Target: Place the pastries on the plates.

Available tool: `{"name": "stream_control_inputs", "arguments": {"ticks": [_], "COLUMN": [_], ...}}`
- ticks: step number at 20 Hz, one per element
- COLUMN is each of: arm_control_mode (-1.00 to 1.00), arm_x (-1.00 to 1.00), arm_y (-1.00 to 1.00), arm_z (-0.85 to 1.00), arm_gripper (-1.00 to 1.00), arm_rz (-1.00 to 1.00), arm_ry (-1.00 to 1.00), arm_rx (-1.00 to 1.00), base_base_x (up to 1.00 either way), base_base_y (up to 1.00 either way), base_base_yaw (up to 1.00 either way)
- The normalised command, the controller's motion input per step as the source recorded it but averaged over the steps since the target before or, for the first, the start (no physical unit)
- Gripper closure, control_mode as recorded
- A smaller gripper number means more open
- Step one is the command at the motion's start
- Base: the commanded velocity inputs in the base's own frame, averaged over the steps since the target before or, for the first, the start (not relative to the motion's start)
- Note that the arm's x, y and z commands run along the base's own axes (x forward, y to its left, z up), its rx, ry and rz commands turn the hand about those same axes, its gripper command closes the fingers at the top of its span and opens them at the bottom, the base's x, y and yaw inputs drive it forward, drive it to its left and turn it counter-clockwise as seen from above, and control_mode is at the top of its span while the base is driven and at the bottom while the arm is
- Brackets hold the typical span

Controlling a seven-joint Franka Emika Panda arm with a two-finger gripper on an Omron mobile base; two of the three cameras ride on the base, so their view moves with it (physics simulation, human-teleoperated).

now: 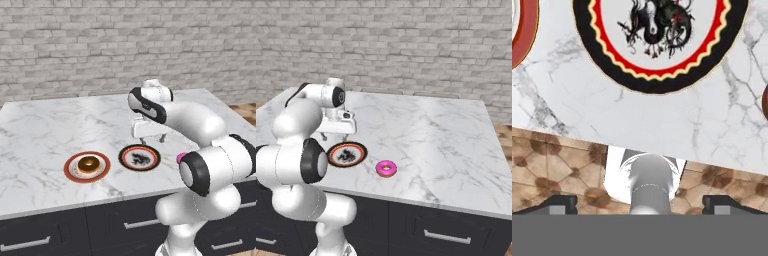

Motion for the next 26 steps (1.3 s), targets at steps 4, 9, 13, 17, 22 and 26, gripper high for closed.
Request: {"name": "stream_control_inputs", "arguments": {"ticks": [4, 9, 13, 17, 22, 26], "arm_control_mode": [-1.00, -1.00, -1.00, -1.00, -1.00, -1.00], "arm_x": [-0.12, -0.14, -0.09, -0.26, -0.06, 0.00], "arm_y": [-1.00, -1.00, -1.00, -1.00, -0.73, -0.41], "arm_z": [0.00, 0.00, 0.00, -0.02, -0.24, -0.36], "arm_gripper": [-1.00, -1.00, -1.00, -1.00, -1.00, -1.00], "arm_rz": [0.00, 0.00, 0.00, 0.00, 0.00, 0.00], "arm_ry": [0.22, 0.13, 0.03, 0.00, -0.14, -0.18], "arm_rx": [0.21, 0.09, 0.00, -0.05, -0.06, -0.02], "base_base_x": [0.00, 0.00, 0.00, 0.00, 0.00, 0.00], "base_base_y": [0.00, 0.00, 0.00, 0.00, 0.00, 0.00], "base_base_yaw": [0.00, 0.00, 0.00, 0.00, 0.00, 0.00]}}
